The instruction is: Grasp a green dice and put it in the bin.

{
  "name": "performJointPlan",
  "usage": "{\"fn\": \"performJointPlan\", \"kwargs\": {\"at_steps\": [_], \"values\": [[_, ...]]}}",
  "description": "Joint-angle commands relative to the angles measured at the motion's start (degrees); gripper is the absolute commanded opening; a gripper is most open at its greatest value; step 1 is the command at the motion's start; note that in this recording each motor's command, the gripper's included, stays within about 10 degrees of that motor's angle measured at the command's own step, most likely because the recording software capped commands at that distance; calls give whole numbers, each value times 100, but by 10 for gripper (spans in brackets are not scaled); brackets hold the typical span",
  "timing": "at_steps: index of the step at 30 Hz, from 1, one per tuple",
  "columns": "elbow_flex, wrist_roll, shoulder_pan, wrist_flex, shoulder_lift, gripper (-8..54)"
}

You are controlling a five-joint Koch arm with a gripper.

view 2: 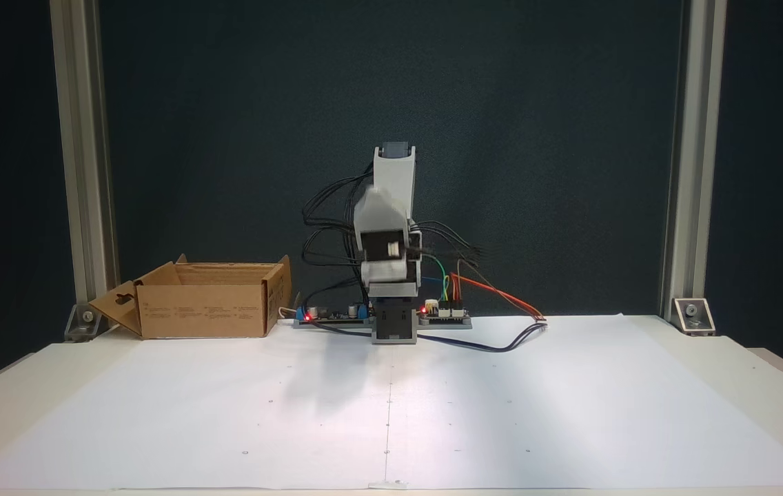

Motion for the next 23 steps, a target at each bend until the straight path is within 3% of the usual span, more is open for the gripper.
{"fn": "performJointPlan", "kwargs": {"at_steps": [1, 23], "values": [[299, -97, 26, -668, 633, 445], [290, -79, 0, -598, 615, 448]]}}
